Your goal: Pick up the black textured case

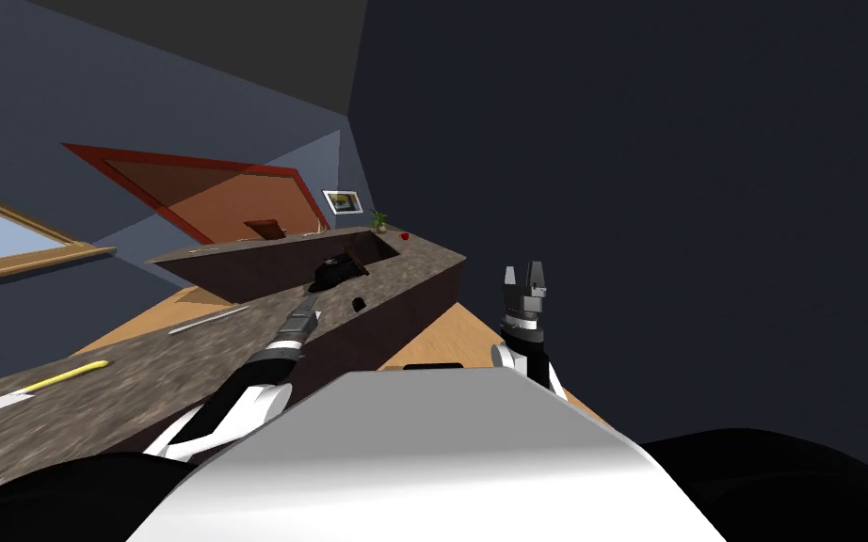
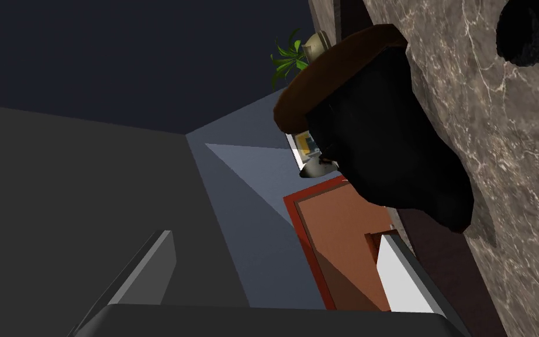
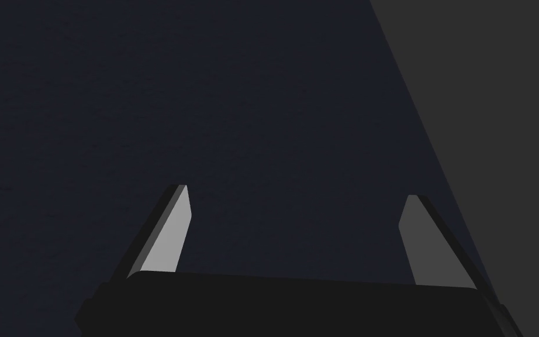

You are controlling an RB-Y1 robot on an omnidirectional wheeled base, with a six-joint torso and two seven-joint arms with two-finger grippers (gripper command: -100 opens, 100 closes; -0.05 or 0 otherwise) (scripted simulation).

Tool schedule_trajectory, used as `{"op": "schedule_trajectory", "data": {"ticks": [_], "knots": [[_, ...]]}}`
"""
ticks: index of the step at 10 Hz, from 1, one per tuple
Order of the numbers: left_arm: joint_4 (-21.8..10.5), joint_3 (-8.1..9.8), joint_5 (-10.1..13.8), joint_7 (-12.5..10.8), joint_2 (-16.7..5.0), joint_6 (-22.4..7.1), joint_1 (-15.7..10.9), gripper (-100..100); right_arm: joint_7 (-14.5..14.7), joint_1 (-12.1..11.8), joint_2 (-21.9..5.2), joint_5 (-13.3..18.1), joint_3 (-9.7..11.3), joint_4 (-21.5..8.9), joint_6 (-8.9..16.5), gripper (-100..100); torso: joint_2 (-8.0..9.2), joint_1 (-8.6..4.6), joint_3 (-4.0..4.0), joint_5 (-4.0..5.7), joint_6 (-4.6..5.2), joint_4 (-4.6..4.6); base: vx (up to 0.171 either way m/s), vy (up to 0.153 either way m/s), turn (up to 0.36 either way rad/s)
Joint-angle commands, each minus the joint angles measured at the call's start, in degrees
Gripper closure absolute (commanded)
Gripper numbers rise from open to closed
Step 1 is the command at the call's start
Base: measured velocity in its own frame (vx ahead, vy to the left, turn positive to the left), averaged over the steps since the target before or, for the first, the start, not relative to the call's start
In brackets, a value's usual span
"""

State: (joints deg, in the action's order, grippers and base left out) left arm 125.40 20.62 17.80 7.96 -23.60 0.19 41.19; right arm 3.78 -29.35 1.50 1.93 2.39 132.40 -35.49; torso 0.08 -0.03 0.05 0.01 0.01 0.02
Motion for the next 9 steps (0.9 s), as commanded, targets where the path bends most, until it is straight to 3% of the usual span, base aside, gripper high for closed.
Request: {"op": "schedule_trajectory", "data": {"ticks": [1, 2, 3, 4, 5, 7, 8, 9], "knots": [[-1.0, 0.74, 1.5, 0.9, -1.0, -2.6, 0.2, -100, 0.0, 0.0, 0.0, 0.0, 0.0, 0.0, 0.0, 0, 0.00, 0.00, 0.00, 0.00, 0.00, 0.00, -0.012, -0.014, -0.059], [-1.5, 2.31, 3.7, 2.0, -2.7, -4.6, 1.0, -100, 0.0, 0.0, 0.0, 0.0, 0.0, 0.0, 0.0, 0, -0.03, 0.01, -0.01, -0.01, -0.02, 0.00, -0.003, -0.019, -0.103], [-1.5, 2.31, 3.7, 2.0, -2.7, -5.5, 1.0, -100, 0.0, 0.0, 0.0, 0.0, 0.0, 0.0, 0.0, 0, -0.05, 0.01, -0.03, -0.01, -0.01, -0.01, -0.001, -0.012, -0.044], [-2.1, 3.76, 6.0, 3.1, -4.5, -7.2, 1.9, -100, 0.0, 0.0, 0.0, 0.0, 0.0, 0.0, 0.0, 0, -0.07, 0.01, -0.04, -0.01, -0.02, -0.01, 0.002, -0.015, -0.098], [-2.1, 3.76, 6.0, 3.1, -4.5, -8.5, 1.9, -100, 0.0, 0.0, 0.0, 0.0, 0.0, 0.0, 0.0, 0, -0.08, 0.01, -0.05, -0.01, 0.00, -0.02, 0.004, -0.009, -0.060], [-3.2, 6.27, 9.8, 5.4, -8.1, -12.8, 3.5, -100, 0.0, 0.0, 0.0, 0.0, 0.0, 0.0, 0.0, 0, -0.11, 0.03, -0.06, -0.01, 0.00, -0.02, 0.014, -0.012, -0.120], [-3.2, 6.27, 10.6, 5.4, -8.1, -14.6, 3.5, -100, 0.0, 0.0, 0.0, 0.0, 0.0, 0.0, 0.0, 0, -0.15, 0.03, -0.08, -0.01, 0.00, -0.03, 0.018, -0.008, -0.058], [-3.7, 7.30, 12.8, 6.6, -10.0, -16.2, 4.3, -100, 0.0, 0.0, 0.0, 0.0, 0.0, 0.0, 0.0, 0, -0.15, 0.04, -0.08, -0.01, -0.03, -0.03, 0.030, -0.013, -0.075]]}}
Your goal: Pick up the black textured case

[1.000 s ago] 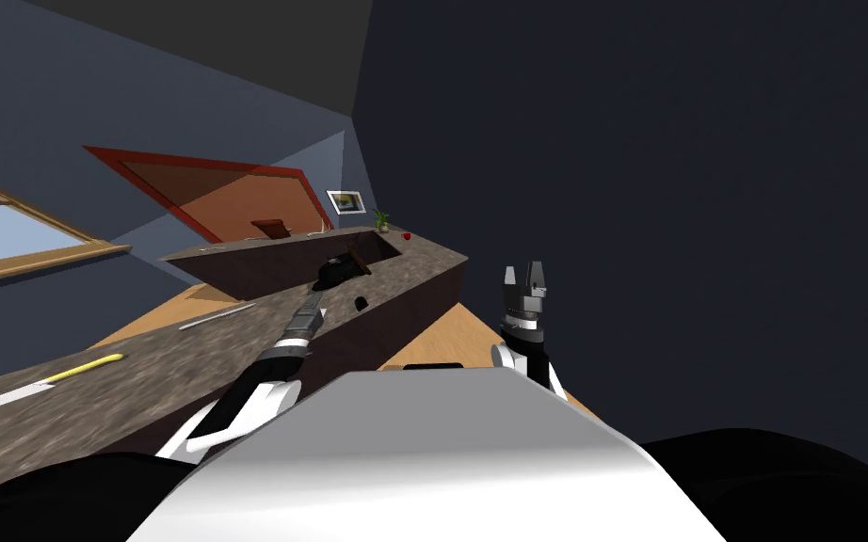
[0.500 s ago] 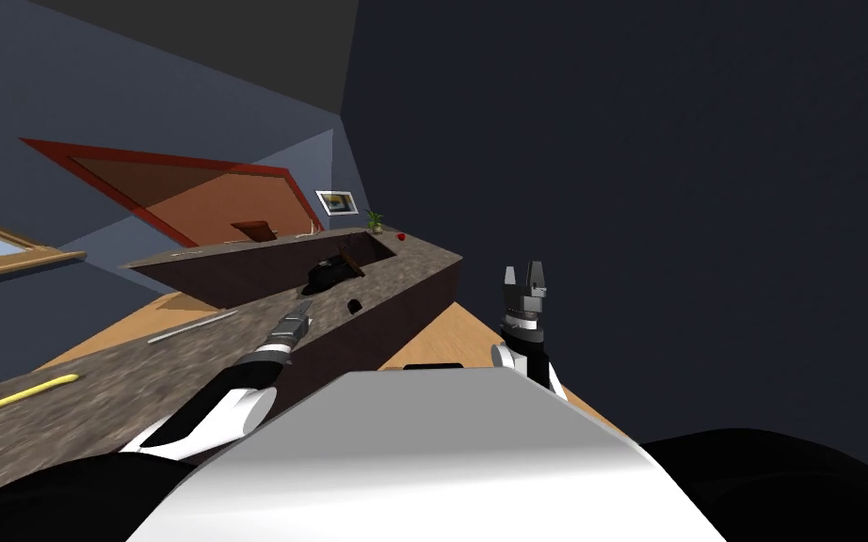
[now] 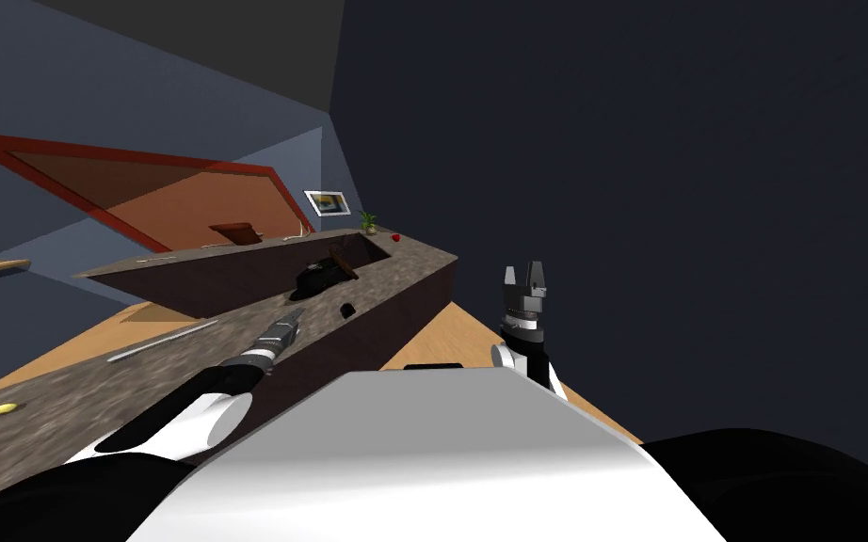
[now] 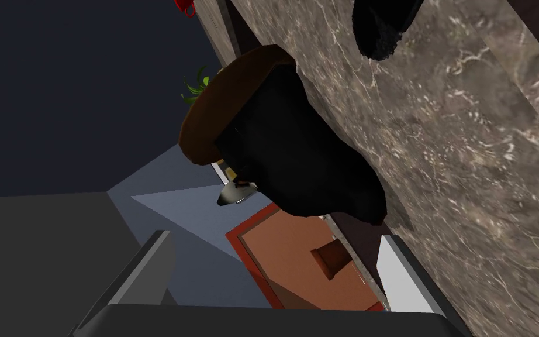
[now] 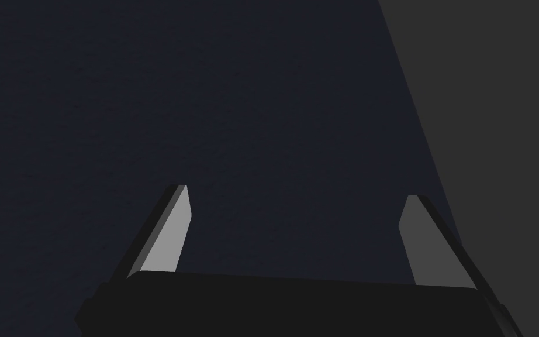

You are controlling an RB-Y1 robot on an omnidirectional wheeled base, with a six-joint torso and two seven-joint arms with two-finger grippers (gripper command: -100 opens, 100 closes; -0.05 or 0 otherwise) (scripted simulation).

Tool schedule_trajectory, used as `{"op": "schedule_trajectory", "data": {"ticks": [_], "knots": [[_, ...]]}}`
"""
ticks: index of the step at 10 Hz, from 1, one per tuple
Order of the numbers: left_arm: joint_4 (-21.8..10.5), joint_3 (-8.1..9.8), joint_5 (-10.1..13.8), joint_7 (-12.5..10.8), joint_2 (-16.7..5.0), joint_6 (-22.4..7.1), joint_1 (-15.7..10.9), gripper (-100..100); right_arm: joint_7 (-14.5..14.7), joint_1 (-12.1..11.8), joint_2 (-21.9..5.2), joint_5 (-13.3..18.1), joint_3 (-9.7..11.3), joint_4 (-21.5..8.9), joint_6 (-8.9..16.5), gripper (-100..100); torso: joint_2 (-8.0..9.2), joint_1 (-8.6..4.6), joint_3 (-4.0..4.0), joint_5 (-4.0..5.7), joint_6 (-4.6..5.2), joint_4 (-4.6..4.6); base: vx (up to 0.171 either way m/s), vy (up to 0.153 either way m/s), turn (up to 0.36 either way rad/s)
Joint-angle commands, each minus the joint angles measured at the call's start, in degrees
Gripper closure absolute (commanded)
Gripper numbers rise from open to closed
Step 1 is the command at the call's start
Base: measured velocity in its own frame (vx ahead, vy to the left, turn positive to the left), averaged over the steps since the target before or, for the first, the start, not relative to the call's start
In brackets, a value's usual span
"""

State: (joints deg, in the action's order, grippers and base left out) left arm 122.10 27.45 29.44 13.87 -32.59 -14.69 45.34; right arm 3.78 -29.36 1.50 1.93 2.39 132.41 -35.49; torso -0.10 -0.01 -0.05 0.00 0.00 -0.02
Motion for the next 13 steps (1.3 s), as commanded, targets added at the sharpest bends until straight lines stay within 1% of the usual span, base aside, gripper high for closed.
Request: {"op": "schedule_trajectory", "data": {"ticks": [1, 2, 3, 4, 5, 6, 7, 8, 9, 10, 11, 12, 13], "knots": [[-0.5, 0.47, 1.2, 0.7, -1.0, -2.8, 0.1, -100, 0.0, 0.0, 0.0, 0.0, 0.0, 0.0, 0.0, 0, 0.00, 0.00, 0.00, 0.00, 0.00, 0.00, 0.028, -0.006, -0.045], [-1.0, 1.35, 3.5, 1.9, -2.8, -4.6, 0.8, -100, 0.0, 0.0, 0.0, 0.0, 0.0, 0.0, 0.0, 0, -0.01, 0.01, -0.01, -0.01, -0.01, 0.00, 0.036, -0.006, -0.089], [-1.0, 1.35, 3.5, 1.9, -2.8, -5.9, 0.8, -100, 0.0, 0.0, 0.0, 0.0, 0.0, 0.0, 0.0, 0, -0.04, 0.02, -0.02, 0.00, 0.01, -0.01, 0.030, 0.001, -0.050], [-1.6, 2.06, 5.7, 3.1, -4.7, -7.8, 1.4, -100, 0.0, 0.0, 0.0, 0.0, 0.0, 0.0, 0.0, 0, -0.03, 0.04, -0.02, -0.02, -0.01, -0.01, 0.037, 0.002, -0.085], [-1.6, 2.06, 5.7, 3.1, -4.7, -9.0, 1.4, -100, 0.0, 0.0, 0.0, 0.0, 0.0, 0.0, 0.0, 0, -0.05, 0.05, -0.03, -0.01, 0.00, -0.01, 0.038, 0.003, -0.045], [-2.1, 2.62, 8.0, 4.4, -6.6, -10.7, 1.9, -100, 0.0, 0.0, 0.0, 0.0, 0.0, 0.0, 0.0, 0, -0.05, 0.05, -0.03, -0.01, -0.01, -0.01, 0.056, 0.001, -0.085], [-2.1, 2.62, 8.0, 4.4, -6.6, -12.1, 1.9, -100, 0.0, 0.0, 0.0, 0.0, 0.0, 0.0, 0.0, 0, -0.11, 0.05, -0.06, -0.01, 0.01, -0.02, 0.048, 0.006, -0.037], [-2.7, 3.01, 10.2, 5.6, -8.4, -14.1, 2.4, -100, 0.0, 0.0, 0.0, 0.0, 0.0, 0.0, 0.0, 0, -0.10, 0.06, -0.06, -0.02, -0.02, -0.03, 0.047, 0.010, -0.062], [-2.7, 3.01, 10.2, 5.6, -8.4, -15.3, 2.4, -100, 0.0, 0.0, 0.0, 0.0, 0.0, 0.0, 0.0, 0, -0.10, 0.07, -0.06, -0.02, 0.00, -0.02, 0.046, 0.013, -0.037], [-3.2, 3.26, 12.4, 6.8, -10.2, -17.3, 2.8, -100, 0.0, 0.0, 0.0, 0.0, 0.0, 0.0, 0.0, 0, -0.09, 0.08, -0.06, -0.03, -0.01, -0.02, 0.068, 0.016, -0.069], [-3.2, 3.26, 12.4, 6.8, -10.2, -18.4, 2.8, -100, 0.0, 0.0, 0.0, 0.0, 0.0, 0.0, 0.0, 0, -0.16, 0.10, -0.09, -0.02, 0.00, -0.04, 0.059, 0.015, -0.042], [-3.7, 3.36, 14.5, 8.0, -12.0, -20.5, 3.2, -100, 0.0, 0.0, 0.0, 0.0, 0.0, 0.0, 0.0, 0, -0.14, 0.09, -0.09, -0.03, -0.02, -0.04, 0.065, 0.011, -0.062], [-3.7, 3.36, 14.5, 8.0, -12.0, -21.5, 3.2, -100, 0.0, 0.0, 0.0, 0.0, 0.0, 0.0, 0.0, 0, -0.16, 0.08, -0.10, -0.02, 0.00, -0.04, 0.058, 0.013, -0.032]]}}
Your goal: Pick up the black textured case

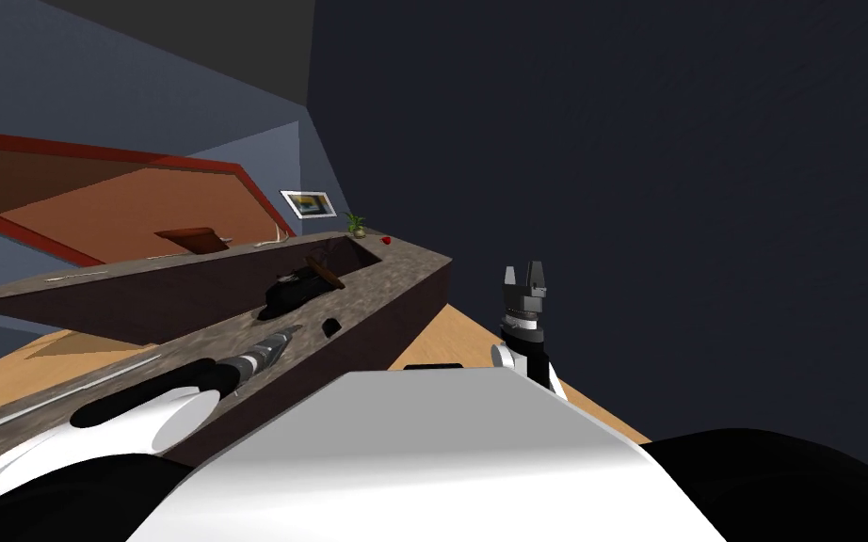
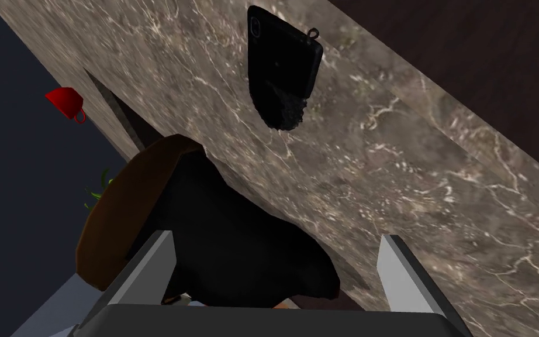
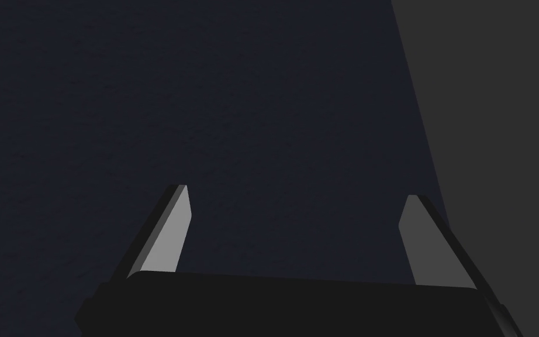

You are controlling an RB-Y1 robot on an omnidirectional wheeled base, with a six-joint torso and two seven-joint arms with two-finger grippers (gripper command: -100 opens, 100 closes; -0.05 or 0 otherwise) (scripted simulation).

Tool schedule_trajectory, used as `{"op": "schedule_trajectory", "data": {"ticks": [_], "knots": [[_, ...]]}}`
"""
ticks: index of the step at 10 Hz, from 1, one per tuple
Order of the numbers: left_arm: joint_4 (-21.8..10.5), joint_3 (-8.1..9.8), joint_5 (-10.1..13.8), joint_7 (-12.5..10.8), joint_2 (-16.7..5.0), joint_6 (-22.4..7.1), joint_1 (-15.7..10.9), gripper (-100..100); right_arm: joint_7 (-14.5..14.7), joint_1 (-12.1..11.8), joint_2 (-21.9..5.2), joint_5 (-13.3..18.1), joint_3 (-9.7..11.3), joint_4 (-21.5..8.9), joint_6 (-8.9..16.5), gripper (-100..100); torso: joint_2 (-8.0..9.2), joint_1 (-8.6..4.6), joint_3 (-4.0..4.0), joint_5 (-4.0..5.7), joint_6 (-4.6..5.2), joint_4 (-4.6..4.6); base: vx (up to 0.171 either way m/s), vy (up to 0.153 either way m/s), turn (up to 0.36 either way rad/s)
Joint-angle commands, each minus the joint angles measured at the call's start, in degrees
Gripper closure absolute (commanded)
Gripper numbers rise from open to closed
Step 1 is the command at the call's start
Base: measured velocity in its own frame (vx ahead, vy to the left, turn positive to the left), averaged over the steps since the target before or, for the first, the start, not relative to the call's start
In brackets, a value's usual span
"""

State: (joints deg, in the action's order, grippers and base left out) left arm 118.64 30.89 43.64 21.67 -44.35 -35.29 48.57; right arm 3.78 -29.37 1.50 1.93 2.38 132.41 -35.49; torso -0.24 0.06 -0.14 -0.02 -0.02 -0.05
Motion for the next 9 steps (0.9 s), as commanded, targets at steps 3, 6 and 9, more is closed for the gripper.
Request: {"op": "schedule_trajectory", "data": {"ticks": [3, 6, 9], "knots": [[-1.2, -0.26, 4.5, 2.6, -3.7, -5.6, 0.7, -100, 0.0, 0.0, 0.0, 0.0, 0.0, 0.0, 0.0, 0, -0.04, 0.01, -0.02, -0.01, 0.00, -0.01, 0.076, 0.021, -0.047], [-1.6, -0.51, 6.5, 3.8, -5.3, -9.9, 1.0, -100, 0.0, 0.0, 0.0, 0.0, 0.0, 0.0, 0.0, 0, -0.07, 0.00, -0.04, 0.00, 0.01, -0.01, 0.072, 0.017, -0.041], [-2.4, -1.22, 10.4, 6.1, -8.3, -14.6, 1.5, -100, 0.0, 0.0, 0.0, 0.0, 0.0, 0.0, 0.0, 0, -0.02, 0.03, -0.01, -0.01, -0.01, -0.01, 0.074, 0.027, -0.039]]}}
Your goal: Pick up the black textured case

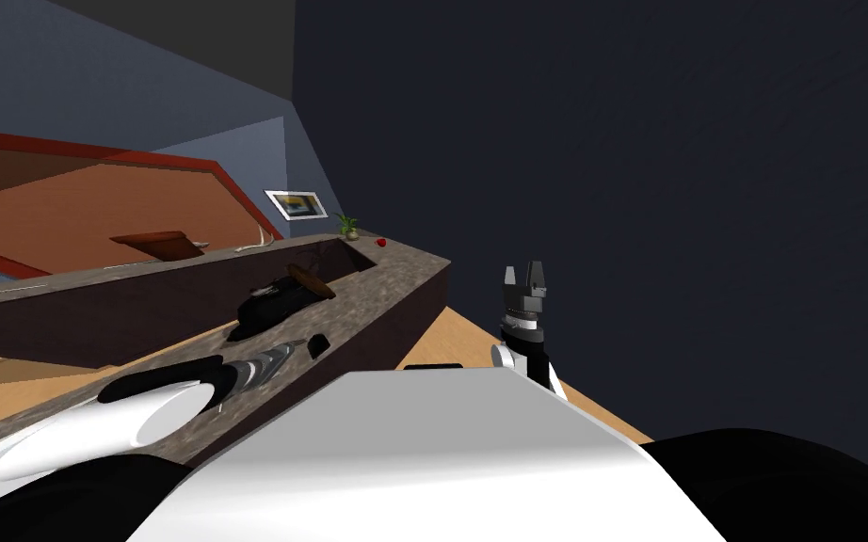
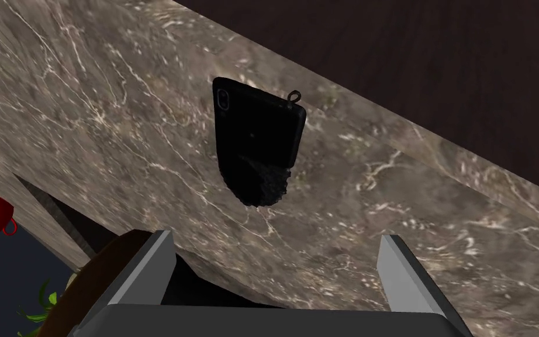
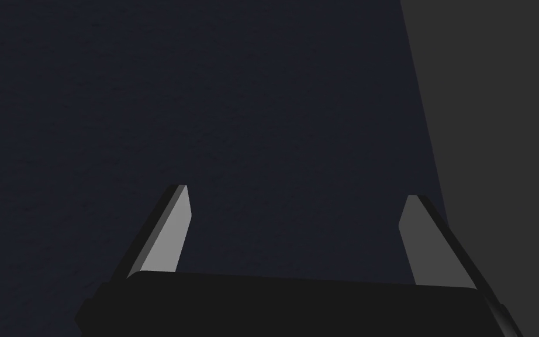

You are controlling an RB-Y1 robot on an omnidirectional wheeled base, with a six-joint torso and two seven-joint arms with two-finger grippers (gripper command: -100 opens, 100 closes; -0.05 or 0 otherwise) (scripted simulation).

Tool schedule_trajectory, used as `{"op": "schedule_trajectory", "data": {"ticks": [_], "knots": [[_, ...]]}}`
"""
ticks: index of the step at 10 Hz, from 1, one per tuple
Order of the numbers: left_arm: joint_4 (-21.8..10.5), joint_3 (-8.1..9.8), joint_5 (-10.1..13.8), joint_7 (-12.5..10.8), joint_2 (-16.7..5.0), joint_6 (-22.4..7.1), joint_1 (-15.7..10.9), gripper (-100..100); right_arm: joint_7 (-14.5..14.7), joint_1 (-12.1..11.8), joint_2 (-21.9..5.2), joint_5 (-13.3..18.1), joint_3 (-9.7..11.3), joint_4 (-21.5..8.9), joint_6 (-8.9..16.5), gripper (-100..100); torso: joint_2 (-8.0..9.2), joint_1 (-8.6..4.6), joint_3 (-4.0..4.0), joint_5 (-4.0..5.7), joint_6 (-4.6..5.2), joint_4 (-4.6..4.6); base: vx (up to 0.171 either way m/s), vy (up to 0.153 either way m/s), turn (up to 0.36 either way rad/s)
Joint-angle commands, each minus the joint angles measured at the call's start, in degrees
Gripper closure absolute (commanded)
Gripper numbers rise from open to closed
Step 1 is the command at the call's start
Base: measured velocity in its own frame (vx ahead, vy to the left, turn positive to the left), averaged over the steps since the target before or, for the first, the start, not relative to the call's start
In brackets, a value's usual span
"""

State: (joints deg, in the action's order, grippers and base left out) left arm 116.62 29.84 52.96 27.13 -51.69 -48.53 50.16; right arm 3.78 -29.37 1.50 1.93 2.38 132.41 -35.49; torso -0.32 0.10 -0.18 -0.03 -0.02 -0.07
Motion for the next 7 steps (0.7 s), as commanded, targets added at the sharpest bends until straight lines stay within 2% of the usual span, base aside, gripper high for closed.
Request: {"op": "schedule_trajectory", "data": {"ticks": [1, 2, 3, 5, 6, 7], "knots": [[-0.3, -0.18, 1.1, 0.6, -0.9, -2.3, -0.1, -100, 0.0, 0.0, 0.0, 0.0, 0.0, 0.0, 0.0, 0, 0.00, 0.00, 0.00, 0.00, 0.00, 0.00, 0.079, 0.020, -0.026], [-0.7, -0.61, 2.9, 1.7, -2.3, -4.3, 0.2, -100, 0.0, 0.0, 0.0, 0.0, 0.0, 0.0, 0.0, 0, 0.01, -0.02, 0.00, 0.00, -0.01, 0.00, 0.086, 0.028, -0.044], [-0.7, -0.61, 2.9, 1.7, -2.3, -5.0, 0.2, -100, 0.0, 0.0, 0.0, 0.0, 0.0, 0.0, 0.0, 0, -0.02, 0.00, -0.01, 0.00, 0.00, -0.01, 0.068, 0.028, -0.028], [-1.3, -1.54, 6.3, 3.7, -4.8, -8.9, 0.7, -100, 0.0, 0.0, 0.0, 0.0, 0.0, 0.0, 0.0, 0, 0.05, -0.02, 0.02, 0.00, 0.00, 0.01, 0.087, 0.026, -0.055], [-1.3, -1.54, 6.3, 3.7, -4.8, -10.0, 0.7, -100, 0.0, 0.0, 0.0, 0.0, 0.0, 0.0, 0.0, 0, -0.07, 0.01, -0.04, -0.01, 0.00, -0.02, 0.097, 0.041, -0.020], [-1.5, -2.02, 7.9, 4.6, -5.9, -12.0, 1.0, -100, 0.0, 0.0, 0.0, 0.0, 0.0, 0.0, 0.0, 0, -0.05, 0.04, -0.04, -0.01, -0.02, -0.02, 0.085, 0.034, -0.035]]}}
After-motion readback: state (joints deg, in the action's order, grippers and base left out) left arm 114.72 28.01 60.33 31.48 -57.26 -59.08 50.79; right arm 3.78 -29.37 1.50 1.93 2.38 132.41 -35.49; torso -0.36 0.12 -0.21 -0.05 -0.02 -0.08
